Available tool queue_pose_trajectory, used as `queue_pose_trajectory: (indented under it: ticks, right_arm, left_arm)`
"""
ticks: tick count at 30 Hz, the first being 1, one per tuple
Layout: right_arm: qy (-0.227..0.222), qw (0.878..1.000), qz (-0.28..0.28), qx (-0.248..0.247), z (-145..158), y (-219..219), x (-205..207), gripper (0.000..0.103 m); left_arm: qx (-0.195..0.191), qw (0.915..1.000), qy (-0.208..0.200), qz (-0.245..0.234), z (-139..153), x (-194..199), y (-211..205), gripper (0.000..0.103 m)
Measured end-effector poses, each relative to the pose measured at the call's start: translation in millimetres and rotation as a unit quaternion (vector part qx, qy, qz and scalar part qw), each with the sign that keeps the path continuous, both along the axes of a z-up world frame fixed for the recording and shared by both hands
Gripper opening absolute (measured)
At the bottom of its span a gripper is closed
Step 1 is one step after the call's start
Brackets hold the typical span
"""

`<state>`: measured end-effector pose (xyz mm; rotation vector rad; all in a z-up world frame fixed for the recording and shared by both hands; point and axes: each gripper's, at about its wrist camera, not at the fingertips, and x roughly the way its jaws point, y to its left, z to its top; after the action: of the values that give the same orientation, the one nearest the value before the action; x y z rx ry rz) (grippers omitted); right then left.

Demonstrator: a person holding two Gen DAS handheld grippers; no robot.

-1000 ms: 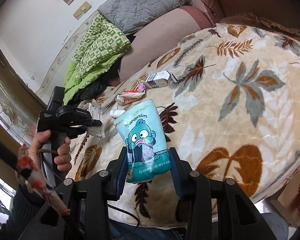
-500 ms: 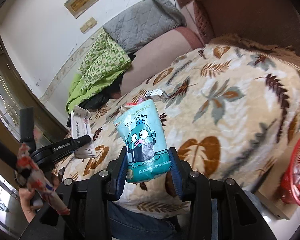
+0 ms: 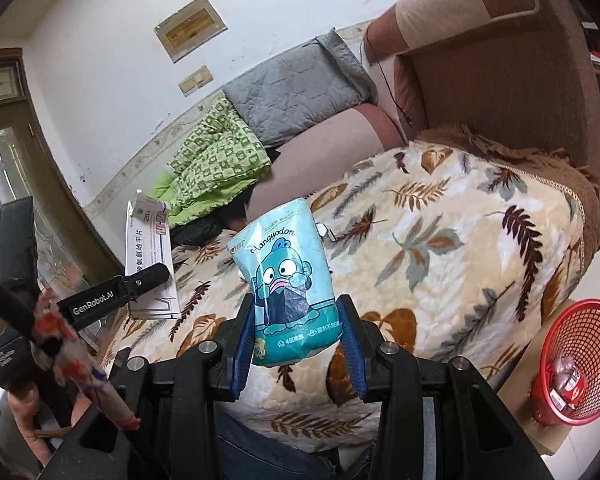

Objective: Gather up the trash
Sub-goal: 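Carry the tissue pack and medicine box over to the wastebasket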

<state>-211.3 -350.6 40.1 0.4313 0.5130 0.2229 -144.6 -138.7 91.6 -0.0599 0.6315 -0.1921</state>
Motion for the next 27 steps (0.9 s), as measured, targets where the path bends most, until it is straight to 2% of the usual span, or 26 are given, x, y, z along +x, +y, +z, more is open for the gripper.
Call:
queue_pose_trajectory:
  ticks: [15, 27]
  right_arm:
    - [-0.044, 0.999, -0.016, -0.015, 29.7, -3.5, -33.8, 0.043]
    - [-0.063, 0.994, -0.087, -0.020, 44.0, -42.6, -72.4, 0.043]
  left_arm:
    - [-0.007, 0.9989, -0.031, -0.035, 27.2, -42.0, -13.8, 0.012]
    - [-0.009, 0.9937, -0.037, -0.105, 38.8, -62.8, -59.9, 0.012]
